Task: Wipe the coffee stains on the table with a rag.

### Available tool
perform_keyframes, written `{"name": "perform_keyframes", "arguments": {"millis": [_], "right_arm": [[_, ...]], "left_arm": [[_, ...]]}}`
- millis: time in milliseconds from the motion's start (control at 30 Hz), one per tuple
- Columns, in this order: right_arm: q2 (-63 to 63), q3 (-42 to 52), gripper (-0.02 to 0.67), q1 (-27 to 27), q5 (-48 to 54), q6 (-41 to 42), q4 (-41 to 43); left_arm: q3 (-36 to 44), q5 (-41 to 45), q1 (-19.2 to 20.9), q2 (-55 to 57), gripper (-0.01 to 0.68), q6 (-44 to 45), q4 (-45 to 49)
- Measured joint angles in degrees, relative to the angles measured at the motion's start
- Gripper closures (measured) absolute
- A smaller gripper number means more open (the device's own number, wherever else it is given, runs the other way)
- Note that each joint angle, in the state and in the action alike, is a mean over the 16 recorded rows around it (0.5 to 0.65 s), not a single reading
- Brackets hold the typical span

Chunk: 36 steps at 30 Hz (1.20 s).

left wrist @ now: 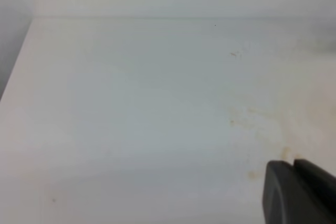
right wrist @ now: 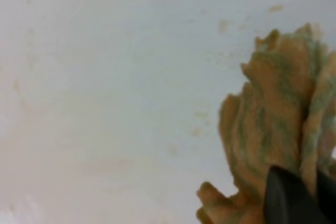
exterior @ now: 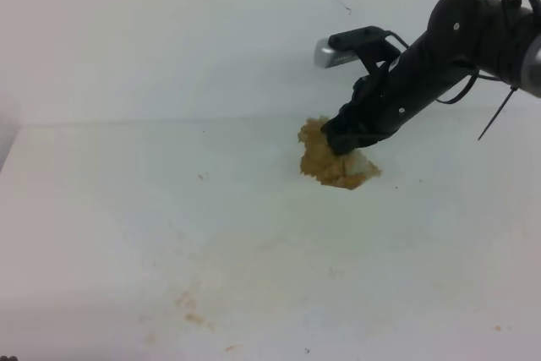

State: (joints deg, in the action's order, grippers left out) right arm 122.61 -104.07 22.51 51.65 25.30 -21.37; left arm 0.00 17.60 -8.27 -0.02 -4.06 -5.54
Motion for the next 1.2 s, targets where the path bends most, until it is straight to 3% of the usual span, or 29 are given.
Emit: {"name": "perform_keyframes", "arguments": {"millis": [567,700,1033,1200], "right_arm": [[4.6,0.7,0.599,-0.1,3.4,0.0,0.0],[4.8,0.7,0.523,0.0,4.4,0.0,-0.1],[2.4,-0.5,0.244,0.0,8.5,0.0,-0.2],[-0.9,-3.1,0.184,0.0,12.1,-0.1,-0.1]], "left_arm": [[0.0,0.0,0.0,0.0,0.675,0.0,0.0],[0.0,0.0,0.0,0.0,0.675,0.0,0.0],[0.0,0.0,0.0,0.0,0.675,0.0,0.0],[0.0,0.0,0.0,0.0,0.675,0.0,0.0]]}}
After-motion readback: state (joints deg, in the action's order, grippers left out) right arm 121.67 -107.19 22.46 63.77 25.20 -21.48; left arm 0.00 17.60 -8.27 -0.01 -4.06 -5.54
